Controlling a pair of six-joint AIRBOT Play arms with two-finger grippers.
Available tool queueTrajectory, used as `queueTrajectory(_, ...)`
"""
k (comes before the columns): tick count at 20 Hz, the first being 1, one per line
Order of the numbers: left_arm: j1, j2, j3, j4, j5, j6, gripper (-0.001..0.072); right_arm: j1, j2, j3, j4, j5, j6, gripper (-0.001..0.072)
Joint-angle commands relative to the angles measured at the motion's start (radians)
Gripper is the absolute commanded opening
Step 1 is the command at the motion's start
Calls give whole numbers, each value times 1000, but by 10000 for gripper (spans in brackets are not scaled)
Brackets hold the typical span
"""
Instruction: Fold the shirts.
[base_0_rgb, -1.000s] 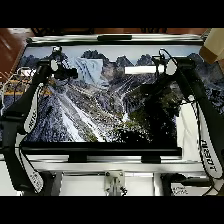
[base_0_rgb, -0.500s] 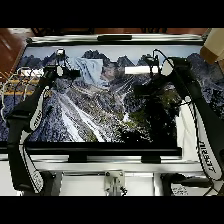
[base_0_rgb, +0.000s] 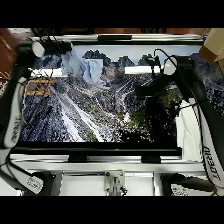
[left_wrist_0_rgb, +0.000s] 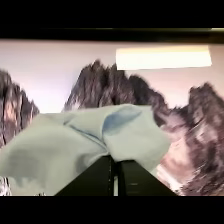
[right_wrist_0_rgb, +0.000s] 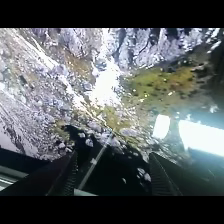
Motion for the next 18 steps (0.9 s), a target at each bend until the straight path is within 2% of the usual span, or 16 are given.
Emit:
queueTrajectory(1, -93, 306, -2, 3, -145, 32, 28, 0, 167, 1, -114, 41, 19, 567)
queueTrajectory(3, -182, 426, -46, 3, -249, 23, 28, 0, 307, 1, -161, 89, 42, 567)
queueTrajectory(5, -300, 521, -150, 3, -343, -24, 28, 0, 436, 1, -166, 138, 80, 567)
queueTrajectory(9, -543, 626, -497, 40, -369, -157, 28, 0, 598, 0, -163, 213, 164, 567)
queueTrajectory(13, -669, 629, -850, 116, -370, -293, 29, 0, 610, -51, -166, 230, 138, 570)
queueTrajectory(15, -671, 641, -954, 116, -418, -311, 29, 0, 597, -152, -166, 188, 96, 657)
queueTrajectory(18, -670, 700, -1032, 152, -518, -311, 30, -7, 515, -332, -141, 58, 84, 657)
